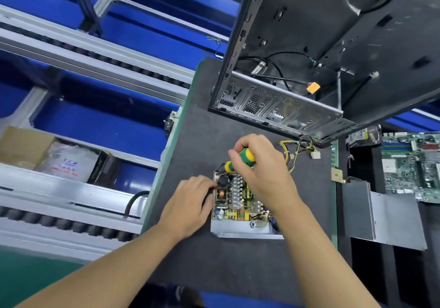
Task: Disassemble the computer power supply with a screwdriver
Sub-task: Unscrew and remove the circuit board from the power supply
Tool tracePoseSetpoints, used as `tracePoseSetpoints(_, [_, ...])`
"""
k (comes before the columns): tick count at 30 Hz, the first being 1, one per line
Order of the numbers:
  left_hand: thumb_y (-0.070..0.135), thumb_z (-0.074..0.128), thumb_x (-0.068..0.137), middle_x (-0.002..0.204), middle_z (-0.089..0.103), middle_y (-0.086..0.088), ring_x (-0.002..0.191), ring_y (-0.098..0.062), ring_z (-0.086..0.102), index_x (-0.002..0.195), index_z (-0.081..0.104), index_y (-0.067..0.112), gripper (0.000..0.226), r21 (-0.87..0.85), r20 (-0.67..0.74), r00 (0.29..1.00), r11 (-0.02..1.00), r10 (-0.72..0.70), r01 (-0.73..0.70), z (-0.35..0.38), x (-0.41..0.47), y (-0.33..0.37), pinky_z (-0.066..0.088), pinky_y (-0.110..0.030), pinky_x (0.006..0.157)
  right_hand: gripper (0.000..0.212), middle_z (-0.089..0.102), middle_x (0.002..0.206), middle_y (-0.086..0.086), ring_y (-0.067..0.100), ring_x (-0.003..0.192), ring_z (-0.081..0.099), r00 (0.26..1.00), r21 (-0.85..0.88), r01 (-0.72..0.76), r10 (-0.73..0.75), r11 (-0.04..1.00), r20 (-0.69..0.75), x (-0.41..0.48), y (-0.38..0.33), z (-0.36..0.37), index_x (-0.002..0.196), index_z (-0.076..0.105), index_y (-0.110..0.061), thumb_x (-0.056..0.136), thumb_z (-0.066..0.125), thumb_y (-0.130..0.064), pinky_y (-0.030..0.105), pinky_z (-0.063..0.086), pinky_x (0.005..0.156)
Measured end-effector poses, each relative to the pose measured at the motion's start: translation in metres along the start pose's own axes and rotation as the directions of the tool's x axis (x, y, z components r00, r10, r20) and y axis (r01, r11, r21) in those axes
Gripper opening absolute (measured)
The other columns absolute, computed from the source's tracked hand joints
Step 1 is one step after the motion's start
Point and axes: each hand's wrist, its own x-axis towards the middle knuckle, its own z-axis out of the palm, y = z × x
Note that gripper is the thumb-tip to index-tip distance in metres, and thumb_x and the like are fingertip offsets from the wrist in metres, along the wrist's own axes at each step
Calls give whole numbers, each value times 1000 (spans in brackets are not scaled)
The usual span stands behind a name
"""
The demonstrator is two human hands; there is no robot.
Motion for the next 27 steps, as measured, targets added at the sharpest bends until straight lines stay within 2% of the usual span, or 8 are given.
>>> tracePoseSetpoints(4, [29, 48, 96, 122, 54, 6, 112, -14, 49, 128, 56, 19, 34, 84, -77, 996, 996, -34, 40, 7, 0, 0, 32, -30, 98, 11, 52, 85, -8, 4, 85, 48, 1000, -15, -11, 11, 1000, 6, -1, 0, 0, 91, 56, -19, 92, 61, -28, 9, 35, 70])
tracePoseSetpoints(7, [26, 56, 96, 123, 54, 6, 114, -16, 51, 132, 56, 19, 37, 153, -81, 997, 988, -19, 31, 9, 0, 0, 35, -33, 99, 10, 50, 84, -10, 3, 86, 47, 1000, -49, 6, -6, 999, 16, -1, -1, -1, 91, 55, -18, 93, 62, -25, 7, 35, 71])
tracePoseSetpoints(13, [28, 44, 97, 123, 53, 4, 115, -17, 51, 138, 54, 18, 43, 224, -51, 999, 974, -3, 15, 8, 0, 2, 37, -35, 99, 12, 42, 85, -17, 8, 85, 36, 977, -144, 163, -139, 976, 161, -3, -8, -3, 91, 54, -14, 95, 63, -20, 8, 33, 78])
tracePoseSetpoints(16, [23, 52, 96, 123, 54, 4, 114, -17, 52, 137, 55, 18, 42, 214, -59, 998, 976, -13, 25, 8, 1, 2, 36, -34, 99, 12, 40, 99, -34, 3, 85, 39, 979, -92, 105, -87, 990, 185, -1, -8, -8, 96, 52, -19, 96, 61, -26, 9, 35, 78])
tracePoseSetpoints(18, [20, 56, 93, 122, 55, 4, 112, -17, 52, 135, 56, 18, 42, 214, -68, 998, 976, -12, 26, 7, 1, 2, 35, -34, 98, 11, 38, 100, -42, -1, 87, 43, 982, -69, 62, -49, 996, 184, 1, -6, -10, 98, 51, -23, 97, 58, -31, 12, 38, 73])
tracePoseSetpoints(21, [20, 56, 91, 124, 55, 4, 112, -17, 52, 134, 56, 19, 43, 208, -66, 998, 978, -18, 31, 6, 1, 1, 36, -34, 97, 10, 41, 103, -35, -2, 89, 44, 982, -47, 55, -46, 997, 182, 0, -4, -9, 98, 51, -23, 97, 58, -31, 17, 40, 70])
tracePoseSetpoints(24, [22, 52, 90, 126, 54, 4, 115, -17, 51, 134, 54, 19, 44, 198, -54, 998, 979, -31, 41, 6, 1, 2, 37, -35, 99, 9, 42, 108, -26, -1, 91, 46, 988, -17, 26, -23, 1000, 153, -3, -4, -7, 97, 52, -23, 96, 59, -29, 15, 40, 70])
tracePoseSetpoints(27, [22, 48, 90, 127, 53, 4, 116, -17, 50, 134, 52, 19, 44, 180, -50, 998, 983, -36, 45, 6, 1, 3, 36, -35, 101, 9, 47, 103, -23, 0, 92, 48, 994, 9, 15, -16, 1000, 111, -2, -5, -8, 95, 52, -25, 95, 60, -29, 11, 39, 71])
